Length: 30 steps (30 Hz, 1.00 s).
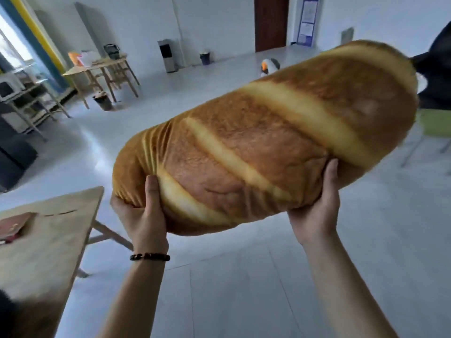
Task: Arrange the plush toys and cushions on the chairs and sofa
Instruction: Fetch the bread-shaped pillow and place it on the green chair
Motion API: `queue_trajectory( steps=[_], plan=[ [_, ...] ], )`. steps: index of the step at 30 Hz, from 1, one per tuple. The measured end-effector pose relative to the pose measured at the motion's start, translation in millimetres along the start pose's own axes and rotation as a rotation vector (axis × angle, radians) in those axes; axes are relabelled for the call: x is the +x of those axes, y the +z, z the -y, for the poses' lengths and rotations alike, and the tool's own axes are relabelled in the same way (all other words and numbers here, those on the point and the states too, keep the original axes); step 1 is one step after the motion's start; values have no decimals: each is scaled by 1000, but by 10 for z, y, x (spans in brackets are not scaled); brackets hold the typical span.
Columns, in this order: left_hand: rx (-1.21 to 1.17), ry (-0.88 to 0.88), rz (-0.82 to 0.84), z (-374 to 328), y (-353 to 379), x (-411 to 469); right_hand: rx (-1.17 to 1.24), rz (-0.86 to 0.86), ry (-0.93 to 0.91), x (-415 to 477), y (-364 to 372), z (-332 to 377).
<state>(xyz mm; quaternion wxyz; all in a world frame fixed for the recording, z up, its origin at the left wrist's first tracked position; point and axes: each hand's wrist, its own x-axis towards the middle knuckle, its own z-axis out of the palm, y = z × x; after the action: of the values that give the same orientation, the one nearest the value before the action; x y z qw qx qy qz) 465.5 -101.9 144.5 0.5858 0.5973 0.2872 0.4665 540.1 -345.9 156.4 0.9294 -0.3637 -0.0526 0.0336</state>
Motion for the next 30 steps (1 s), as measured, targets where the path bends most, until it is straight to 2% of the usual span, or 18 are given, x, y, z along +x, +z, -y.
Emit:
queue_trajectory(
  steps=[10, 18, 25, 30],
  plan=[
    [49, -102, 203, 422, 2460, -530, -79, -183, -147, 1209, -1418, 962],
    [-6, -140, 408, 915, 4829, -912, -167, -347, -259, 2600, -2472, 1877],
    [-113, -231, 643, 879, 6876, -1487, -325, -391, -469, 3517, -3320, 2940],
    [-95, -215, 929, 1174, 8245, -2002, -321, -514, -653, 4052, -4204, 3418]
  ],
)
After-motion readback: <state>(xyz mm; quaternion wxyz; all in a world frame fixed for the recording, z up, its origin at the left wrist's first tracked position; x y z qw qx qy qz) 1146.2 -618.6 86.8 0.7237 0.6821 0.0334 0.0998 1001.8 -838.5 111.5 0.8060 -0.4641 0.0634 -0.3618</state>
